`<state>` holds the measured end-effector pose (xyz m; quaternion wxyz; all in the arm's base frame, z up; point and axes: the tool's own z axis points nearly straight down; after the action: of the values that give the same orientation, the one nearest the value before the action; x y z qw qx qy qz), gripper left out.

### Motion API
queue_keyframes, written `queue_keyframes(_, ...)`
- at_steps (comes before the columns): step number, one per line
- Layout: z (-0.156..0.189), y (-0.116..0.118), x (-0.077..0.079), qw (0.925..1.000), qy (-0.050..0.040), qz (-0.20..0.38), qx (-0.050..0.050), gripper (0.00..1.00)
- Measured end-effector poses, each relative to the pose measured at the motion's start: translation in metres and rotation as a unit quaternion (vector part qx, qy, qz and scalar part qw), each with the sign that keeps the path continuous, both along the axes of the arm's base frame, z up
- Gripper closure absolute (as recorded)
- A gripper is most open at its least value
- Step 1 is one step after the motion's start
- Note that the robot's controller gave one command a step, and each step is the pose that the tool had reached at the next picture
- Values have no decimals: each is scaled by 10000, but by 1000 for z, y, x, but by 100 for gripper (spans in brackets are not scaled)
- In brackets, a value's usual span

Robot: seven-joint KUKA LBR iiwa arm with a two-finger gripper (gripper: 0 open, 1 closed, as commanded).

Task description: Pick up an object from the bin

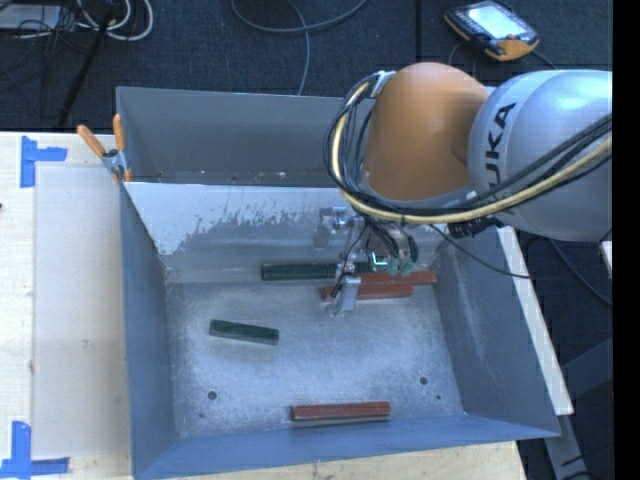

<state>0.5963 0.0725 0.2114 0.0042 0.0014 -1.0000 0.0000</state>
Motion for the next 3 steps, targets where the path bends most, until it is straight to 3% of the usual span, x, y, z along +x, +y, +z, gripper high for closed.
queue_keyframes(1, 4, 0, 2, 10000, -41, -9, 3, 0)
queue_keyframes(2, -65, 53, -2, 9996, -61, 265, 3, 0)
queue_keyframes(3, -68, 91, -13, 10000, -15, -79, -4, 0)
